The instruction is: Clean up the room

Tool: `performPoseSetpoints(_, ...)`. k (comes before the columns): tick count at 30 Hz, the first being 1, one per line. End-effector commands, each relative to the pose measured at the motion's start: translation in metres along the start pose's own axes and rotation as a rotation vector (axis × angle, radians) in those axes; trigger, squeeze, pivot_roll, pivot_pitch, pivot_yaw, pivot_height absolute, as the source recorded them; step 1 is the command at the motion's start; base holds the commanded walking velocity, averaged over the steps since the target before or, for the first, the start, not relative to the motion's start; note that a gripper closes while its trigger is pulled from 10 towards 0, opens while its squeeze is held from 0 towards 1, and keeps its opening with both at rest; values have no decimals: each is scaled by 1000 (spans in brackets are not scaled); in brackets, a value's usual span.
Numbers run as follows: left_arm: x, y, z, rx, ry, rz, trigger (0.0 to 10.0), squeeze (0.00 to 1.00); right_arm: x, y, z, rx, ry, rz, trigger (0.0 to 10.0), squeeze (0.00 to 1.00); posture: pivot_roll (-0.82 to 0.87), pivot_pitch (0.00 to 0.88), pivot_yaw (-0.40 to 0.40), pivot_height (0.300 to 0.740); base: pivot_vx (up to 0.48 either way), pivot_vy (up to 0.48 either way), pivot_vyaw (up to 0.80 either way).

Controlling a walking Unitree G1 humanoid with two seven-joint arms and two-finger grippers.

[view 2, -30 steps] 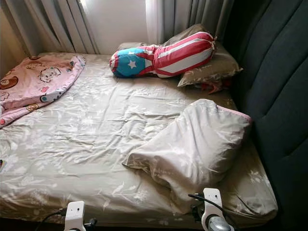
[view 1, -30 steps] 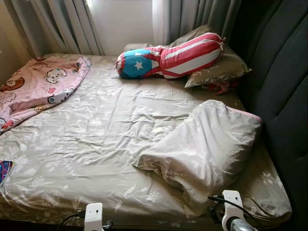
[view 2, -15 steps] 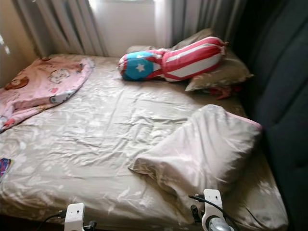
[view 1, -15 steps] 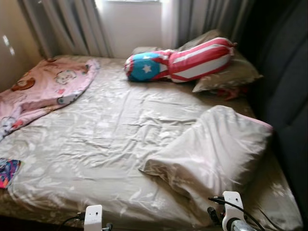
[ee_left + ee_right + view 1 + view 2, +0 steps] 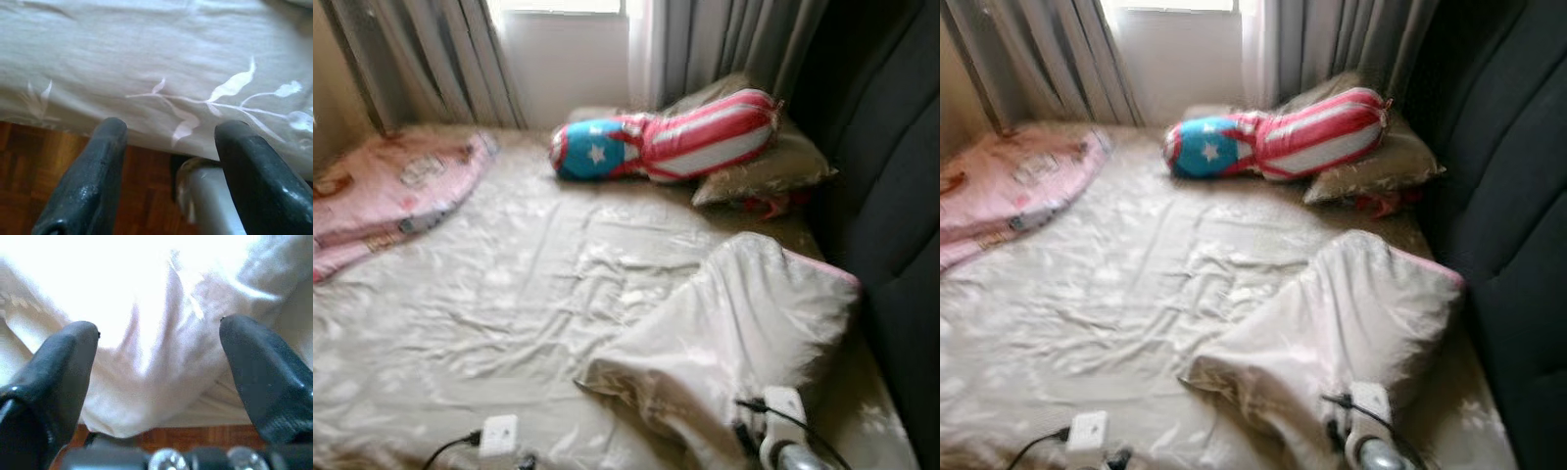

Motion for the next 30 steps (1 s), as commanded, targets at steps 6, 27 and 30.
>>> performPoseSetpoints(6, -1, 3, 5, 6, -16, 35, 10000, 0, -2, -6, 6, 38, -12, 12, 10000, 0, -47, 29, -13, 719, 0, 0, 0)
performPoseSetpoints(27, -12, 112, 37, 10, -151, 517, 10000, 0, -13, -5, 4, 137, 5, 221, 10000, 0, -53, 119, -6, 719, 0, 0, 0)
performPoseSetpoints(30, -18, 122, 41, 15, -171, 577, 10000, 0, -15, -7, 4, 140, 11, 239, 10000, 0, -56, 126, -14, 719, 0, 0, 0)
Point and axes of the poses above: a point about 5 cm out from each wrist's last joint towards the gripper, its own x axis pointing out of the wrist towards the gripper, its own y axis along the axis of the wrist's last joint, z = x × y, the point moved 5 cm from there along x, pointing out of the wrist towards the gripper, and after that the axes turned 12 degrees about -x, right-handed, at the moved point
